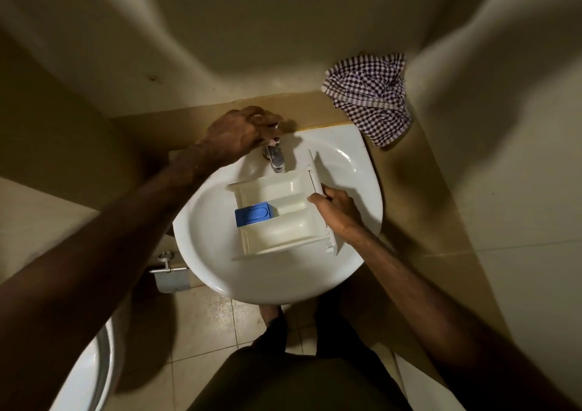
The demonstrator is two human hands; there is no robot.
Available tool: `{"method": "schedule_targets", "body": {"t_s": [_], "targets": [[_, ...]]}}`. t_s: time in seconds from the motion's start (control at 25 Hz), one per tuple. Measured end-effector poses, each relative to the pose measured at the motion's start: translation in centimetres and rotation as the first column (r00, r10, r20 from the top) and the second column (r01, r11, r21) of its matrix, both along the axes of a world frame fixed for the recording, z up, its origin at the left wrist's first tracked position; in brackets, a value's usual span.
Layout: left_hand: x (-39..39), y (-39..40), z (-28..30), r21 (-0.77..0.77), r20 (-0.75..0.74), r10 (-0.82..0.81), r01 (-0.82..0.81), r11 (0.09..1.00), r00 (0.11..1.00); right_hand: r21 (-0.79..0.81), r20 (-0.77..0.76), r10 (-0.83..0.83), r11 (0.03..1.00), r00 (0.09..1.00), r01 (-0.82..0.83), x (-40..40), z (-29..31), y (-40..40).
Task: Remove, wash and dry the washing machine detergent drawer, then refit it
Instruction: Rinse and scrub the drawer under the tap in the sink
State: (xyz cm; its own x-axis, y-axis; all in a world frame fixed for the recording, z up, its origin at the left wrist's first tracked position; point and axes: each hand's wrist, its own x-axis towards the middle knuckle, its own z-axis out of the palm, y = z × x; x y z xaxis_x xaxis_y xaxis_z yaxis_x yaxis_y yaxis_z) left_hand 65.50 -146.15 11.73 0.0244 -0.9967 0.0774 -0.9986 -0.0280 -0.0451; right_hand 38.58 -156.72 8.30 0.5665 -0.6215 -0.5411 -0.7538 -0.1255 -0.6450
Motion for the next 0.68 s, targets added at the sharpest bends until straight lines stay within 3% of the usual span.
{"method": "schedule_targets", "body": {"t_s": [0.28,0.68], "targets": [[-1.8,-0.6,0.4,0.006,-0.075,0.171,-0.171,0.985,0.983,0.005,-0.010,-0.005,1.000,1.000,0.005,0.6,-0.1,1.1],[-2.4,-2.3,0.1,-0.002,-0.003,0.332,-0.332,0.943,0.943,0.015,-0.011,-0.050,0.999,0.999,0.051,1.0,-0.5,1.5]]}}
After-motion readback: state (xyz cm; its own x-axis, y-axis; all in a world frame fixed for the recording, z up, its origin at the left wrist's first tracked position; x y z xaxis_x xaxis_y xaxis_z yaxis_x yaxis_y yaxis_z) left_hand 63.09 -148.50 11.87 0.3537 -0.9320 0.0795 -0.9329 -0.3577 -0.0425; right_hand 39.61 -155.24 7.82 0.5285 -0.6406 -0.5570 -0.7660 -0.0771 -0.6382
